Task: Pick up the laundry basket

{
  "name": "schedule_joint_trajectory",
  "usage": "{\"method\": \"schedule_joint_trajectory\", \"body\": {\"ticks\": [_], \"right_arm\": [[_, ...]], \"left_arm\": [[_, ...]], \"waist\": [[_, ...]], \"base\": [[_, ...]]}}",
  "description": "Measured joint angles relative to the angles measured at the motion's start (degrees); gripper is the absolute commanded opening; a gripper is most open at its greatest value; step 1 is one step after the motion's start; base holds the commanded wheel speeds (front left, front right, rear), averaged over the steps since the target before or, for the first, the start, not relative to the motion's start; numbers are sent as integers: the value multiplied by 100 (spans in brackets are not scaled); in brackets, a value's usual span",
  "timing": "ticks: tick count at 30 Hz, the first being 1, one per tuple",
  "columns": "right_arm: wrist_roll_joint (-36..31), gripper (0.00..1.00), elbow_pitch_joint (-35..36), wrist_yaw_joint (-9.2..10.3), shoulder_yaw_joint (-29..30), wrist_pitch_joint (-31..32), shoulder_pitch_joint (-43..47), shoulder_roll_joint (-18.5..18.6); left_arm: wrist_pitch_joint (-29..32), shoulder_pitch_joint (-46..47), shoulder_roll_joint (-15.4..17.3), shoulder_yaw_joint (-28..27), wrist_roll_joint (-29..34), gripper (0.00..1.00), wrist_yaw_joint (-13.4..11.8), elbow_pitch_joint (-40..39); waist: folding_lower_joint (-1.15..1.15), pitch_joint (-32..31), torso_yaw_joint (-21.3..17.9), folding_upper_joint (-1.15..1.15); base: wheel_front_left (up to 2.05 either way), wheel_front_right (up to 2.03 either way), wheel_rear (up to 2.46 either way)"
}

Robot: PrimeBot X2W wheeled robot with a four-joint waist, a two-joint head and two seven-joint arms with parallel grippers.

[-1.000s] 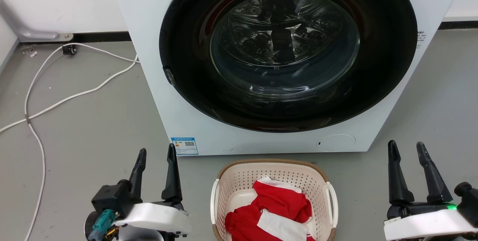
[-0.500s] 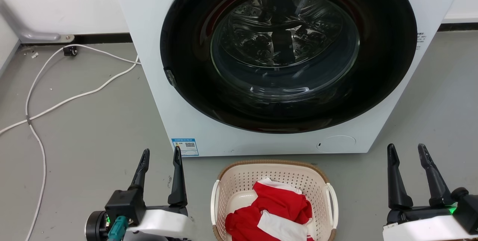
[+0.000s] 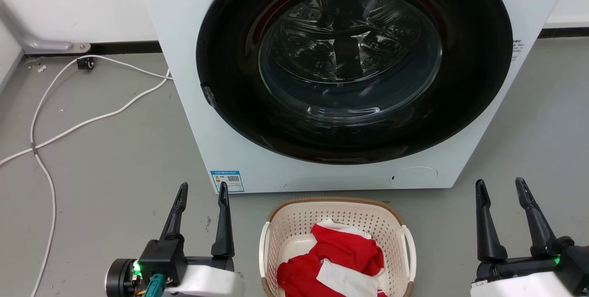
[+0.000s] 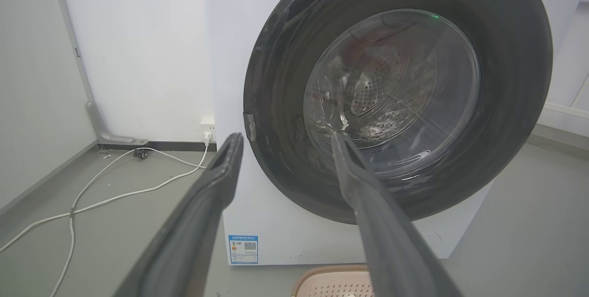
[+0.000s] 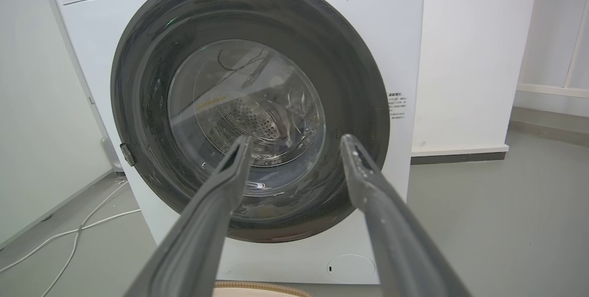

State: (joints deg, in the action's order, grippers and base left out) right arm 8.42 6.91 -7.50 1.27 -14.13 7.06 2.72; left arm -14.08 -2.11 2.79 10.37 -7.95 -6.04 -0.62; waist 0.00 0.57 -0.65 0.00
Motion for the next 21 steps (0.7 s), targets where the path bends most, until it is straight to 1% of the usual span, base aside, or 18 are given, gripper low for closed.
{"method": "schedule_joint_trajectory", "body": {"ticks": [10, 21], "right_arm": [[-197, 100, 37, 0, 11, -93, 49, 2], [-80, 100, 2, 0, 29, -94, 50, 2]], "left_arm": [[-91, -29, 1, 26, 268, 100, 7, -12], [-99, -37, 1, 3, 224, 100, 25, 73]], "waist": [[0, 10, -6, 0], [0, 6, 1, 0]], "base": [[0, 0, 0], [0, 0, 0]]}}
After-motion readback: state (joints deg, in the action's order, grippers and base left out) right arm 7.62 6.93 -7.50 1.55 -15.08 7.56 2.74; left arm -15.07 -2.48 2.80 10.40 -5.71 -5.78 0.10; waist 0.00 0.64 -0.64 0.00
